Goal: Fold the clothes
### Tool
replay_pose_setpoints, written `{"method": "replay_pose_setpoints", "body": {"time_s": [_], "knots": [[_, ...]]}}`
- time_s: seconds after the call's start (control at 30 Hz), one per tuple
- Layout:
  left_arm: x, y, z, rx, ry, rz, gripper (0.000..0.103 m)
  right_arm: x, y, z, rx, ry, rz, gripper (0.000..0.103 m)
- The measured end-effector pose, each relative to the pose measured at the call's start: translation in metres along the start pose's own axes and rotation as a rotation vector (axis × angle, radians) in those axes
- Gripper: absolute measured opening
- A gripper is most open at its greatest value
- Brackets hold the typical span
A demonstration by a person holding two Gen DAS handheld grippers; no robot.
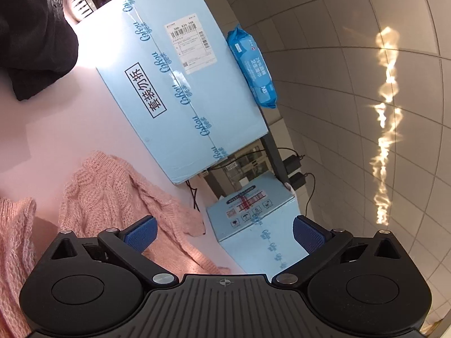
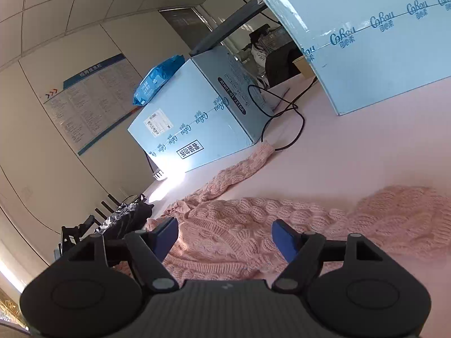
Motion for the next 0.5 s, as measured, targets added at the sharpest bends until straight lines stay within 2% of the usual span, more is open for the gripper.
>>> {"method": "replay_pose_setpoints", "body": {"time_s": [0.13, 0.17, 0.2, 0.3, 0.33, 0.37, 0.4, 0.5], "knots": [[0.017, 0.027, 0.043, 0.152, -0.144, 0.087, 0.103, -0.011, 0.03, -0.037, -0.116, 0.019, 0.072, 0.078], [0.02, 0.034, 0.052, 0.171, -0.168, 0.107, 0.103, -0.014, 0.036, -0.042, -0.134, 0.028, 0.086, 0.078], [0.022, 0.04, 0.062, 0.18, -0.181, 0.111, 0.103, -0.017, 0.042, -0.046, -0.15, 0.035, 0.101, 0.078], [0.03, 0.042, 0.102, 0.273, -0.241, 0.055, 0.103, -0.025, 0.057, -0.049, -0.147, 0.047, 0.146, 0.078], [0.031, 0.038, 0.119, 0.335, -0.283, 0.067, 0.103, -0.027, 0.061, -0.05, -0.146, 0.049, 0.163, 0.078], [0.029, 0.031, 0.134, 0.43, -0.315, 0.095, 0.103, -0.029, 0.064, -0.051, -0.146, 0.054, 0.178, 0.078], [0.027, 0.026, 0.142, 0.494, -0.319, 0.122, 0.103, -0.031, 0.068, -0.052, -0.146, 0.06, 0.193, 0.076], [0.023, 0.019, 0.157, 0.553, -0.281, 0.198, 0.103, -0.038, 0.072, -0.058, -0.123, 0.084, 0.193, 0.076]]}}
Point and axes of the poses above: each gripper's, at about its wrist camera, not at the fingertips, and z roughly the way its jaws point, y to its right, x to its top, the point moved 3 cm from there along z, roughly the way its jaws point, and after that the axes turned 2 degrees about x, right-handed, at the moved point
